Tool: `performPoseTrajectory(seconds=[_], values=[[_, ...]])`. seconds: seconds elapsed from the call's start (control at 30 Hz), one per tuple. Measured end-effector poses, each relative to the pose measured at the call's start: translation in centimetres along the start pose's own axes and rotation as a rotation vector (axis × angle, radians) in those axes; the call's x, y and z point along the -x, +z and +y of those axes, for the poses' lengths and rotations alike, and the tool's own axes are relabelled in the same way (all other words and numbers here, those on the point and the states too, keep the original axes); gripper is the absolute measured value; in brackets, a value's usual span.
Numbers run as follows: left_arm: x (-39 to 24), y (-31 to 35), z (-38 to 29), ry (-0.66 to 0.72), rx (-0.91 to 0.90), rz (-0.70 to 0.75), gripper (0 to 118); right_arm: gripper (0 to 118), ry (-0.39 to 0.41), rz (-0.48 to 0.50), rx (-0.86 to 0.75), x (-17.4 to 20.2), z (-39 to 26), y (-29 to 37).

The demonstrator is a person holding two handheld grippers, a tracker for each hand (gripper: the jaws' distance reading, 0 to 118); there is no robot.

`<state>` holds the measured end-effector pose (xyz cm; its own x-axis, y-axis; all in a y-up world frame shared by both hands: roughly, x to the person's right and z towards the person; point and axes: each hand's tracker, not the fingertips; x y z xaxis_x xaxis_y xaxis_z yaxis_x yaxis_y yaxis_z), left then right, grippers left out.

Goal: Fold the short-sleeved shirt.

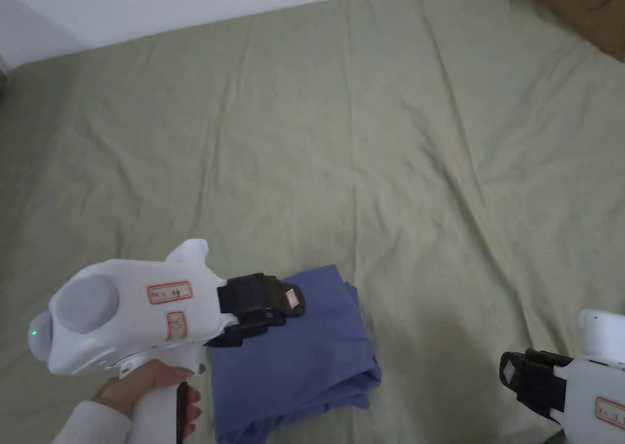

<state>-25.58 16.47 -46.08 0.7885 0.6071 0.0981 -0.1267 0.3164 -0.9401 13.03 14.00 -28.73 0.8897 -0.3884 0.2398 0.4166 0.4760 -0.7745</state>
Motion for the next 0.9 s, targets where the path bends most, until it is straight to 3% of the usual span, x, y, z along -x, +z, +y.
performPoseTrajectory(seconds=[0.03, 0.07, 0.17, 0.4, 0.57, 0.83, 0.87, 0.9], values=[[0.0, 0.4, -0.2, -0.016, -0.004, 0.03, 38, 4, 0.0, 0.003, 0.001, 0.0, 0.0, -0.2], [0.2, 0.0, -0.3, -0.02, 0.0, 0.059, 38, 4, 0.001, 0.007, 0.005, 0.1, -0.1, -0.4], [0.5, -3.1, -1.0, -0.058, 0.101, -0.012, 11, 4, -0.003, 0.029, 0.019, 0.2, -0.5, -0.9], [-2.4, -11.0, -5.0, -0.061, 0.253, -0.112, 7, 4, -0.013, 0.033, 0.038, -0.3, -0.9, -0.5], [-3.8, -11.3, -5.5, -0.069, 0.27, -0.155, 6, 4, -0.001, 0.024, 0.029, -0.3, -0.5, 0.1], [0.9, 0.3, -5.0, 0.016, 0.046, -0.254, 7, 4, 0.201, 0.098, 0.034, 5.7, 1.8, -1.5], [2.1, 2.0, -5.1, 0.041, 0.014, -0.251, 12, 4, 0.237, 0.112, 0.039, 7.2, 2.3, -2.2], [3.4, 3.4, -5.3, 0.067, -0.015, -0.245, 26, 4, 0.28, 0.125, 0.046, 8.5, 2.6, -2.9]])
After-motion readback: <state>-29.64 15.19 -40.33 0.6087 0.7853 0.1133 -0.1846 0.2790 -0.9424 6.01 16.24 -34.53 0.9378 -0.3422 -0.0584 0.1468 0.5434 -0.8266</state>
